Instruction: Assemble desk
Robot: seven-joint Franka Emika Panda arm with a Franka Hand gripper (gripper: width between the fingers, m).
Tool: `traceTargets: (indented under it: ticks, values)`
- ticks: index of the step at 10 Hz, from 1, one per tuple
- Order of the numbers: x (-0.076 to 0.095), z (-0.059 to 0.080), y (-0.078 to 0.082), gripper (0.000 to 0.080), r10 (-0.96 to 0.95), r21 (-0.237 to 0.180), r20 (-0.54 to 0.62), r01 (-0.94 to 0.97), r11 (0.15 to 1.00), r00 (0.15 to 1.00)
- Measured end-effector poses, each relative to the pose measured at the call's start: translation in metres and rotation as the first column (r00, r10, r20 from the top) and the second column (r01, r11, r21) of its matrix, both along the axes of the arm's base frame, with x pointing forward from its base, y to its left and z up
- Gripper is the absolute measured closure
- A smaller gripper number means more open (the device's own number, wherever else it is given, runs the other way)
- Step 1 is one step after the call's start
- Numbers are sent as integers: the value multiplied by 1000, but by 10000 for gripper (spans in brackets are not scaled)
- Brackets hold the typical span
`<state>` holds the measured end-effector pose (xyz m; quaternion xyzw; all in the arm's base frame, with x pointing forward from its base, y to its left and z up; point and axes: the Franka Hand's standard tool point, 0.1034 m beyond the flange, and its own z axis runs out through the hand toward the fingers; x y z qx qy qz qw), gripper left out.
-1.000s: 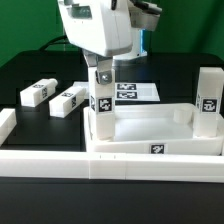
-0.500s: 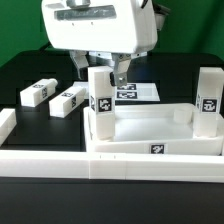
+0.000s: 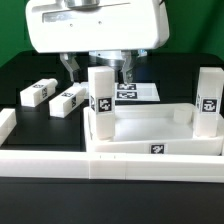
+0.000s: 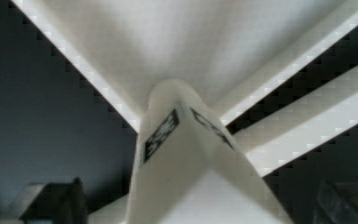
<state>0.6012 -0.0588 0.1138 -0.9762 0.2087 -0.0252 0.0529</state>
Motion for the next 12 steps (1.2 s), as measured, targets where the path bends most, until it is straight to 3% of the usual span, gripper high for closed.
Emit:
traceTargets:
  ticks: [2, 3, 8, 10, 11, 12]
  values:
    - [3, 1, 0, 151, 221, -70, 8, -219, 973, 975]
    - [3, 1, 0, 151, 297, -85, 4, -296, 951, 955]
    - [2, -2, -1, 151, 544, -108, 3, -540, 835, 839]
    - [2, -2, -1, 422, 541, -108, 3, -538, 836, 841]
    - [2, -2, -1, 511, 532, -107, 4, -529, 842, 847]
    - [2, -2, -1, 511, 520, -106, 4, -517, 849, 854]
